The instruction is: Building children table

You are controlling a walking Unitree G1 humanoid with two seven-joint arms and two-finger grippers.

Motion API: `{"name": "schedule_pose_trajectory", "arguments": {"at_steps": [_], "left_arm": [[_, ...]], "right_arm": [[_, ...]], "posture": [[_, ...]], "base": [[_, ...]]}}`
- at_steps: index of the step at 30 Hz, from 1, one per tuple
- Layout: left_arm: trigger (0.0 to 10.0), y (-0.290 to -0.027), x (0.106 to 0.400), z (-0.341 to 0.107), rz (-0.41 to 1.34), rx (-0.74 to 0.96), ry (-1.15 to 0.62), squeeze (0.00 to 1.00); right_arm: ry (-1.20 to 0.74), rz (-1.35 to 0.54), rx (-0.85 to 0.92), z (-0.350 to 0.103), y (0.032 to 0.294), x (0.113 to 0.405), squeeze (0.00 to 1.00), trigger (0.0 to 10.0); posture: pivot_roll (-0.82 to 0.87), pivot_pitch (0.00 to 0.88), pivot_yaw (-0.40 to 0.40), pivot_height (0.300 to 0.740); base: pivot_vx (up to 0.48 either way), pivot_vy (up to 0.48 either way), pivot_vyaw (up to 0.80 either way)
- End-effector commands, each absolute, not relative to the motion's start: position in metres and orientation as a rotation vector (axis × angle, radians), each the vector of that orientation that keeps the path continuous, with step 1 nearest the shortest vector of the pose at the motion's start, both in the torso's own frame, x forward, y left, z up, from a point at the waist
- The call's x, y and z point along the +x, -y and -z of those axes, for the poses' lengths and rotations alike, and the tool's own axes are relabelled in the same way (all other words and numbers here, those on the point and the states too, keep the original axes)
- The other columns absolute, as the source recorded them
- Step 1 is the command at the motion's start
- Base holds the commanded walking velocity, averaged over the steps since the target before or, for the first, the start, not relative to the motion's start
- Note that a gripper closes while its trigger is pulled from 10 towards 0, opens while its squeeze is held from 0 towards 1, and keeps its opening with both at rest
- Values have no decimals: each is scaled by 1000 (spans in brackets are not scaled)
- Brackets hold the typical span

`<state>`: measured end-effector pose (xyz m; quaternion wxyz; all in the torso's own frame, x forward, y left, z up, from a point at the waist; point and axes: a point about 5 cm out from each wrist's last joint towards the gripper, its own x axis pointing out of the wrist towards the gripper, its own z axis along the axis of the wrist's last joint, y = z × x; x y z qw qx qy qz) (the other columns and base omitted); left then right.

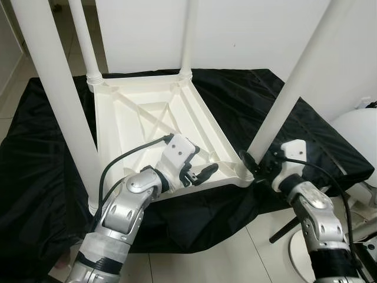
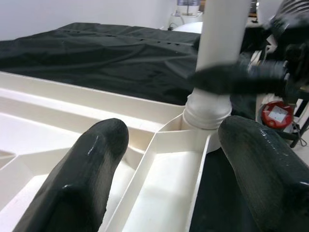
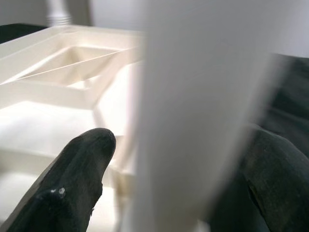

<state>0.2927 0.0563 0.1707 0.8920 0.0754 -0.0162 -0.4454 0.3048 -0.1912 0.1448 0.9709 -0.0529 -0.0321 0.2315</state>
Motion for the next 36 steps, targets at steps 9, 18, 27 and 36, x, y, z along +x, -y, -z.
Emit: {"name": "schedule_pose_trajectory", "arguments": {"at_steps": [9,18,27,36], "left_arm": [[10000,-54,294,-170,922,174,25,0],[10000,-55,294,-171,912,172,28,0],[10000,-55,294,-171,907,168,27,0],[10000,-54,290,-168,913,164,20,0]], "right_arm": [[19,-596,-148,-134,183,317,0,10000],[-44,-627,-167,-125,188,323,0,0],[-87,-629,-157,-117,191,323,0,0],[-60,-450,-65,-127,186,326,0,10000]], "posture": [[-12,0,-30,740],[-2,0,-42,740],[-1,0,-46,740],[0,0,-50,740]], "base": [[0,0,0],[0,0,0],[0,0,0],[0,0,0]]}}
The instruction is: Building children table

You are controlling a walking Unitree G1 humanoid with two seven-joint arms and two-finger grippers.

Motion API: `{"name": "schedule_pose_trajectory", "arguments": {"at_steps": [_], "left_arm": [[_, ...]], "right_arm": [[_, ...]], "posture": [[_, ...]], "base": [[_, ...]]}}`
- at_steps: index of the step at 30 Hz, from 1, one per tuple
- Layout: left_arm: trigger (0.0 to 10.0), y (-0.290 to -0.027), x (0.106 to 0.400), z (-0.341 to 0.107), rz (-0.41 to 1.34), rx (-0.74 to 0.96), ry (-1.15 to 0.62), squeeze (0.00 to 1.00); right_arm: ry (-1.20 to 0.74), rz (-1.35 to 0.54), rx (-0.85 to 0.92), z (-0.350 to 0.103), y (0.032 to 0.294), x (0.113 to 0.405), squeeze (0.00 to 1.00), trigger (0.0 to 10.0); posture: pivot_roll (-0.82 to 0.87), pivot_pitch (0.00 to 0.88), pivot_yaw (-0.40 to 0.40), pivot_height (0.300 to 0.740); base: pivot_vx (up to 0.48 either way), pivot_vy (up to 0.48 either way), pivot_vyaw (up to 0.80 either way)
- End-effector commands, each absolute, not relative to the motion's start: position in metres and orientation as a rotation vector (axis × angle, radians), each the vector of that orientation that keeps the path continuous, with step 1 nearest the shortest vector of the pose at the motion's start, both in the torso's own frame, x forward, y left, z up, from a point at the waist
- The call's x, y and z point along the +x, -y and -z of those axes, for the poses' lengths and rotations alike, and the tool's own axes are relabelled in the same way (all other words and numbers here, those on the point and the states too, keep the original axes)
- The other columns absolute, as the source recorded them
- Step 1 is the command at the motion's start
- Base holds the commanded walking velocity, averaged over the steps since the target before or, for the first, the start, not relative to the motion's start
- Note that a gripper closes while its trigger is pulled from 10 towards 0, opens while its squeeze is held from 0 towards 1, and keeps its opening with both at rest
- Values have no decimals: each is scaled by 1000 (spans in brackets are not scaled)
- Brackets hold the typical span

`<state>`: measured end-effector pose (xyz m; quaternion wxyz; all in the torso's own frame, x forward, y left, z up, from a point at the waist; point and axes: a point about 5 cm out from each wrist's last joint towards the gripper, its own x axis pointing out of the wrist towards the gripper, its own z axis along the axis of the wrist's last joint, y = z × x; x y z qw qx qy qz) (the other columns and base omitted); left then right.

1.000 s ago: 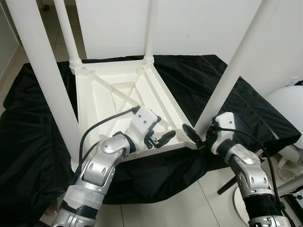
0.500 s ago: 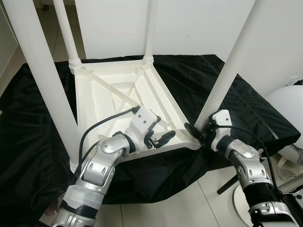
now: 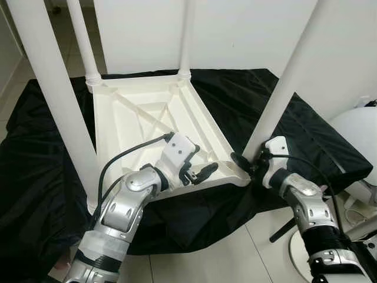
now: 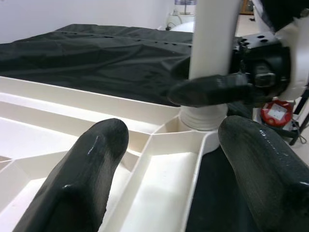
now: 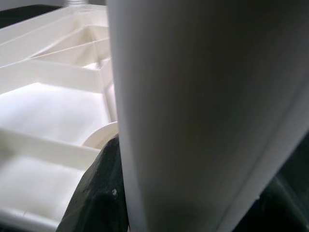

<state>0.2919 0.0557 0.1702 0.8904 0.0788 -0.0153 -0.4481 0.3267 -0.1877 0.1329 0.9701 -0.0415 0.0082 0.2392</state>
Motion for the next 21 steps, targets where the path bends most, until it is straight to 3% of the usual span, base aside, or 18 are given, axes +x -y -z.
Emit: {"name": "schedule_pose_trajectory", "arguments": {"at_steps": [1,12,18,21], "left_arm": [[10000,-53,289,-168,915,163,18,0],[10000,-51,287,-165,927,160,11,0],[10000,-50,286,-163,937,160,8,0],[10000,-49,285,-163,939,159,8,0]], "right_arm": [[-54,-429,-49,-129,184,325,0,10000],[-47,-195,94,-132,152,317,0,10000],[-29,182,149,-133,135,310,0,10000],[-55,247,175,-133,127,308,0,10000]], "posture": [[0,0,-50,740],[-12,0,-54,740],[-16,0,-57,740],[-13,0,-60,740]], "base": [[0,0,0],[0,0,0],[0,0,0],[0,0,0]]}}
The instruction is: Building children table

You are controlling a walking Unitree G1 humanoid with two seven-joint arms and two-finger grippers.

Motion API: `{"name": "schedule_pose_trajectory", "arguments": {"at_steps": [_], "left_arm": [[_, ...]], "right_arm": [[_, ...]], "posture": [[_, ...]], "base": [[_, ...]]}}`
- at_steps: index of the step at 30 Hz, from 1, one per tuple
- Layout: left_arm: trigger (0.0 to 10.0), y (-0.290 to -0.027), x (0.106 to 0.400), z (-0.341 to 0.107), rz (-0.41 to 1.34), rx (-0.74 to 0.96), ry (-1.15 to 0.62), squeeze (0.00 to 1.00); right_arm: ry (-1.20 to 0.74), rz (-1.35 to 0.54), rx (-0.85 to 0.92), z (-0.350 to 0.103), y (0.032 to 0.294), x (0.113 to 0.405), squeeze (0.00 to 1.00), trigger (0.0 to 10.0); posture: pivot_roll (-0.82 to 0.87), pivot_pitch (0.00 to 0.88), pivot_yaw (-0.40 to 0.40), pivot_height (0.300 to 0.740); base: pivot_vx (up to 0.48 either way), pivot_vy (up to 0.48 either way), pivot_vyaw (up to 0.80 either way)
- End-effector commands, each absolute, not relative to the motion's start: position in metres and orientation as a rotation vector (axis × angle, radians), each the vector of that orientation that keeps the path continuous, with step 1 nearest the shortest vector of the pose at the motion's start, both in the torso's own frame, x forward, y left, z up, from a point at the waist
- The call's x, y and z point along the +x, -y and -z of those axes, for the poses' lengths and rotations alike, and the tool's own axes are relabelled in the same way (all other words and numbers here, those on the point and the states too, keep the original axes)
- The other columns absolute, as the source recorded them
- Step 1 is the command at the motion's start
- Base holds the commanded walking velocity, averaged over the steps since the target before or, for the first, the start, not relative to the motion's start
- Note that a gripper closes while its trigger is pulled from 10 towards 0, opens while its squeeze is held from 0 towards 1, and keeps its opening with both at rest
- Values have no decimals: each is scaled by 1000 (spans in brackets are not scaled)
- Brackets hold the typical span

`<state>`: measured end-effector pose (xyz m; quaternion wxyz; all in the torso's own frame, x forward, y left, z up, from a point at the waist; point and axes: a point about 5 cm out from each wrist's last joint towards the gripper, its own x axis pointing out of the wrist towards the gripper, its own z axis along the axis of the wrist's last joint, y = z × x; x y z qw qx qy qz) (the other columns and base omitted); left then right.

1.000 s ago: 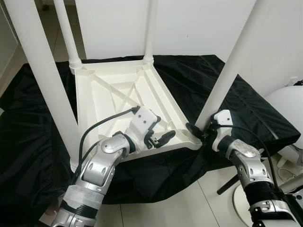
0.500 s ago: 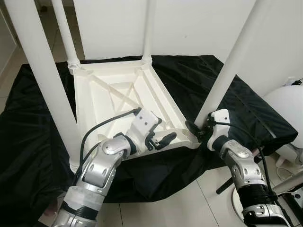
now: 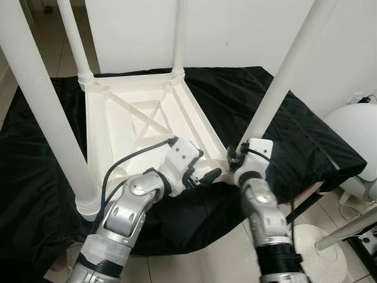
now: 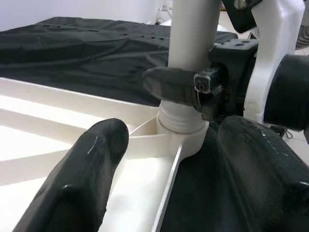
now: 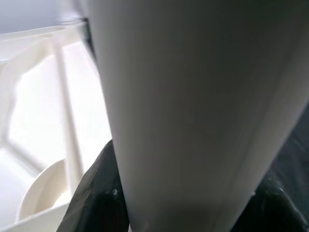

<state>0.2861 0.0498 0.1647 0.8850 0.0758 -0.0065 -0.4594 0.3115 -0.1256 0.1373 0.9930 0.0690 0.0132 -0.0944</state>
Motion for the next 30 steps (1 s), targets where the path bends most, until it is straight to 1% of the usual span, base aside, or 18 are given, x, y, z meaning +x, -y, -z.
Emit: {"name": "schedule_pose_trajectory", "arguments": {"at_steps": [1,4,9,10,11,12,17,20,23,24,25,26,30], "left_arm": [[10000,-49,285,-163,939,159,8,0],[10000,-49,285,-163,939,159,8,0],[10000,-49,285,-163,941,160,7,0],[10000,-50,285,-163,940,161,6,0],[10000,-50,285,-163,940,161,6,0],[10000,-50,285,-163,939,161,7,0],[10000,-50,285,-164,938,161,8,0],[10000,-50,285,-163,938,161,7,0],[10000,-50,284,-163,937,162,5,0],[10000,-50,284,-163,937,162,5,0],[10000,-51,285,-162,937,162,5,0],[10000,-51,285,-162,937,162,5,0],[10000,-50,285,-162,938,162,5,0]], "right_arm": [[-55,247,175,-133,127,308,0,10000],[-57,204,135,-136,118,308,0,10000],[-44,170,138,-139,120,306,0,10000],[-40,148,159,-139,120,304,565,10000],[-40,148,159,-139,120,304,565,10000],[-16,89,190,-142,115,302,1000,10000],[29,4,202,-148,110,298,1000,10000],[44,-16,184,-149,114,298,1000,10000],[52,-42,148,-149,128,296,1000,10000],[52,-42,148,-149,128,296,1000,10000],[50,-74,144,-148,133,294,0,10000],[50,-74,144,-148,133,294,0,10000],[43,-164,127,-145,147,288,0,10000]], "posture": [[-13,0,-60,740],[-13,0,-57,740],[-13,0,-59,740],[-12,0,-60,740],[-12,0,-60,740],[-11,0,-62,740],[-11,0,-62,740],[-11,0,-62,740],[-14,0,-63,740],[-14,0,-63,740],[-14,0,-63,740],[-14,0,-63,740],[-20,0,-59,740]], "base": [[0,0,0],[0,0,0],[0,0,0],[0,0,0],[0,0,0],[0,0,0],[0,0,0],[0,0,0],[0,0,0],[0,0,0],[0,0,0],[0,0,0],[0,0,0]]}}
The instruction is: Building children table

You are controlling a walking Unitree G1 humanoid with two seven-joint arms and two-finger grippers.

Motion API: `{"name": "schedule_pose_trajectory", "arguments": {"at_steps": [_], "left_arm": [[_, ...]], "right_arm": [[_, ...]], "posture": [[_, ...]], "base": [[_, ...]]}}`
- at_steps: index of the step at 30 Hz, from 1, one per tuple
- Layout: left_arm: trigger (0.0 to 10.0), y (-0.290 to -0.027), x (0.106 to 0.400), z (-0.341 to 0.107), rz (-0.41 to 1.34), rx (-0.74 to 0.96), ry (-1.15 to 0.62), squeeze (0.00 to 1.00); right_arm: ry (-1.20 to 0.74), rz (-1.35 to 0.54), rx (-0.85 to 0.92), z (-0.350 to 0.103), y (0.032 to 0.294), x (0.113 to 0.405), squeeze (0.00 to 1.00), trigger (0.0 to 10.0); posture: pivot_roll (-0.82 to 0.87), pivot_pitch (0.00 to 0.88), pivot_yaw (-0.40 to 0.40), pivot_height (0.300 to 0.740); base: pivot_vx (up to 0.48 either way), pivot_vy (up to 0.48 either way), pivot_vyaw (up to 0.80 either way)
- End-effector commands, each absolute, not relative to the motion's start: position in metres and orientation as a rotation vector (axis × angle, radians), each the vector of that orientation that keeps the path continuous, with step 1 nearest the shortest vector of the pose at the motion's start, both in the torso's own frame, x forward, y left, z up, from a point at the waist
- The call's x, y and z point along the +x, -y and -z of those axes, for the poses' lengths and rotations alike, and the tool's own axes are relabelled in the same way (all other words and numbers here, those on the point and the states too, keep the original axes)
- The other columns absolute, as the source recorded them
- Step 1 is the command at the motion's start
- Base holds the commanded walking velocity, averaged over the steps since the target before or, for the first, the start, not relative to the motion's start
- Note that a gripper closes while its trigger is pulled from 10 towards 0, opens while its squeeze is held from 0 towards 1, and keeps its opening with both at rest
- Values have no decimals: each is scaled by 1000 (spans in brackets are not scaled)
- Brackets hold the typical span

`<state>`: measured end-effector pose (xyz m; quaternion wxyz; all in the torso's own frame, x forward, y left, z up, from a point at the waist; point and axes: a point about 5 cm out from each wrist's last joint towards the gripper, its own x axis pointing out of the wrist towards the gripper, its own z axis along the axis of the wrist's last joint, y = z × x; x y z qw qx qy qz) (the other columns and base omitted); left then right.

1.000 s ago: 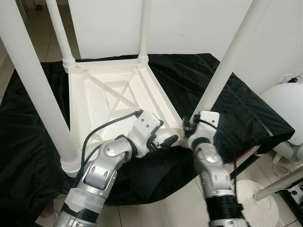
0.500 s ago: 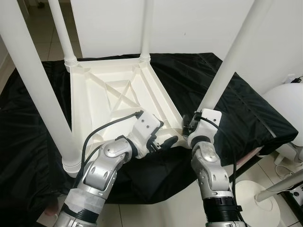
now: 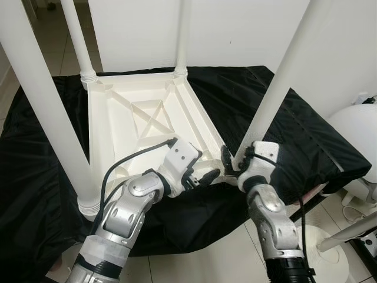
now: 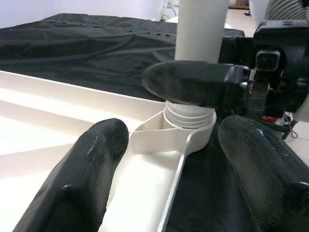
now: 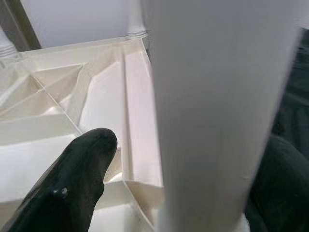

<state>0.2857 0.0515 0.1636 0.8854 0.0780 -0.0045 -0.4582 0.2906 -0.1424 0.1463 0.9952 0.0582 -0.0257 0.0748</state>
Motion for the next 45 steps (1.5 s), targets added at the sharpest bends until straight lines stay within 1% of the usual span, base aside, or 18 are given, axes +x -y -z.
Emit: {"name": "schedule_pose_trajectory", "arguments": {"at_steps": [1,5,7,11,13,16,22,23,24,25,28,29,30,31,32,33,34,45], "left_arm": [[10000,-50,285,-162,940,162,5,0],[10000,-50,285,-162,941,162,4,0],[10000,-50,286,-163,945,164,5,0],[10000,-50,286,-163,946,165,6,0],[10000,-48,288,-164,950,167,11,0],[10000,-48,289,-165,951,168,13,0],[10000,-48,289,-166,952,171,15,0],[10000,-49,291,-167,947,173,19,0],[10000,-49,291,-167,947,173,19,0],[10000,-50,292,-168,939,175,23,0],[10000,-51,292,-169,936,175,24,0],[10000,-51,292,-169,934,176,25,0],[10000,-51,292,-169,934,176,25,0],[10000,-52,292,-169,928,177,27,0],[10000,-52,292,-169,928,177,27,0],[10000,-52,292,-169,923,176,28,0],[10000,-52,292,-170,918,176,30,0],[10000,-53,293,-170,897,171,35,0]], "right_arm": [[47,-189,99,-144,151,287,0,10000],[47,-238,61,-142,157,285,0,10000],[56,-328,-14,-143,167,286,0,10000],[55,-361,-46,-144,171,287,0,10000],[53,-422,-101,-145,183,296,0,10000],[42,-449,-131,-145,187,302,0,10000],[28,-480,-157,-144,188,309,0,10000],[16,-521,-184,-144,187,320,0,10000],[16,-521,-184,-144,187,320,0,10000],[0,-561,-204,-144,185,328,0,10000],[-6,-580,-212,-143,184,331,0,10000],[-13,-594,-214,-142,183,333,0,8941],[-13,-594,-214,-142,183,333,0,8941],[-28,-612,-225,-139,181,336,0,3490],[-28,-612,-225,-139,181,336,0,3490],[-44,-631,-230,-136,180,338,0,1451],[-61,-650,-237,-133,179,340,0,0],[-99,-708,-245,-123,180,341,0,0]], "posture": [[-20,0,-58,740],[-20,0,-58,740],[-25,0,-49,740],[-25,0,-49,740],[-26,0,-44,740],[-27,0,-42,740],[-23,0,-41,740],[-7,0,-46,740],[-7,0,-46,740],[-1,0,-49,740],[-1,0,-49,740],[3,0,-51,740],[3,0,-51,740],[13,0,-56,740],[13,0,-56,740],[16,0,-57,740],[22,0,-62,740],[27,0,-74,740]], "base": [[0,0,0],[0,0,0],[0,0,0],[0,0,0],[0,0,0],[0,0,0],[0,0,0],[0,0,0],[0,0,0],[0,0,0],[0,0,0],[0,0,0],[0,0,0],[0,0,0],[0,0,0],[0,0,0],[0,0,0],[0,0,0]]}}
